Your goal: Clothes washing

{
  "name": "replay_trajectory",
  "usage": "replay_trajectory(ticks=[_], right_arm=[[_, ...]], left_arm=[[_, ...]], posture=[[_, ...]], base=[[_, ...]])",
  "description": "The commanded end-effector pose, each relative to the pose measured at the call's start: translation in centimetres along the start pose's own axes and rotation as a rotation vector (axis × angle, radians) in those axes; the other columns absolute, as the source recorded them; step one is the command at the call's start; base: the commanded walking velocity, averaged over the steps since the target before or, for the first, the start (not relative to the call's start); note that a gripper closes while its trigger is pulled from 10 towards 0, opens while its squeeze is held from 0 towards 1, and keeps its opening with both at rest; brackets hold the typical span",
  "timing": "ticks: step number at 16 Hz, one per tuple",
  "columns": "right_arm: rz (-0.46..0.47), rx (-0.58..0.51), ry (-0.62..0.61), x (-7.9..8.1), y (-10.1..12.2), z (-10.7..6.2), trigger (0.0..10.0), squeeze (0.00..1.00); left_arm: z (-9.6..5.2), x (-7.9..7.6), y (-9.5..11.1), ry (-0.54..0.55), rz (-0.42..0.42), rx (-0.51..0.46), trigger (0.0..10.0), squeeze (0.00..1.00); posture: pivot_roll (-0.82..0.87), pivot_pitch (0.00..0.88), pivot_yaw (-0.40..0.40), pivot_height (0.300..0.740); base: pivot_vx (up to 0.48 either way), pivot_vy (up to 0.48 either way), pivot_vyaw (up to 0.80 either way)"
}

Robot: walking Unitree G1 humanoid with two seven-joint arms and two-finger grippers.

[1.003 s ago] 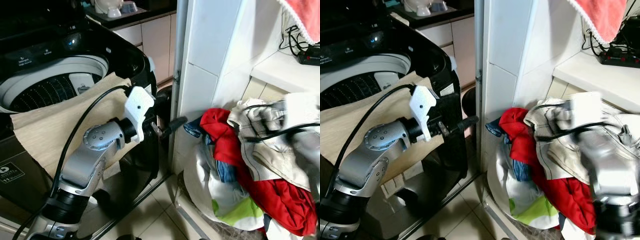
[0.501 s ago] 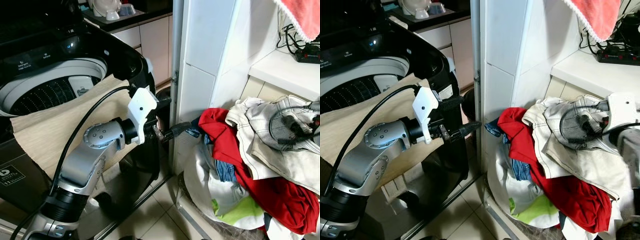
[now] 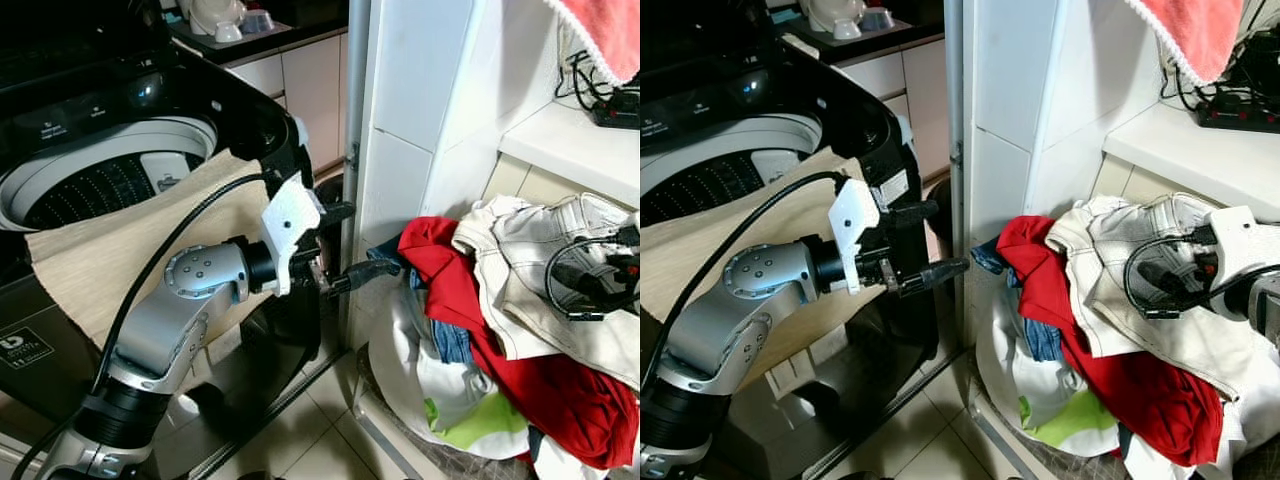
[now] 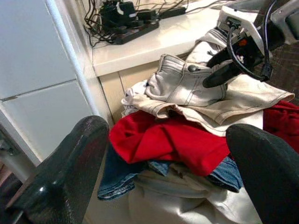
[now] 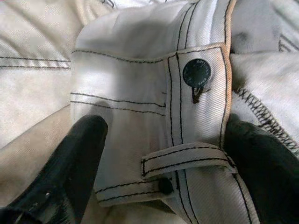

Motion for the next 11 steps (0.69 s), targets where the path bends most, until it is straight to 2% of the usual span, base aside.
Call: replay_trajectory(ticks=[1, 6, 11], right_arm=[[0.026, -0.001, 0.033, 0.2, 0.3, 0.1, 0.0, 0.0], [0.041, 0.074, -0.024, -0.6, -1.2, 0.2, 0.0, 0.0], [0.067, 0.032, -0.033, -1.1, -0.7, 0.1, 0.0, 0.0]], left_arm=[[0.0, -0.2, 0.4, -0.014, 0.02, 0.001, 10.0, 0.0], [-0.1, -0.9, 0.3, -0.065, 0.005, 0.003, 10.0, 0.0], [-0.1, -1.3, 0.5, -0.091, -0.007, -0.02, 10.0, 0.0]], posture=[[-0.1, 0.0, 0.062, 0.74], [-0.1, 0.0, 0.058, 0.74], [-0.1, 0.0, 0.051, 0.74]], base=[[0.0, 0.0, 0.0], [0.0, 0.0, 0.0], [0.0, 0.0, 0.0]])
Point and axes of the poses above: a point about 5 cm out from each wrist's last joint towards the gripper, its own z axis pointing out of the wrist towards the gripper, its own y axis along the axis of the wrist's last joint, x = y × z, the point moved 3 cm from there along z, pointing out of the wrist towards the gripper, and after that the axes turned 10 degrees about -z, right-handed, at the moved point
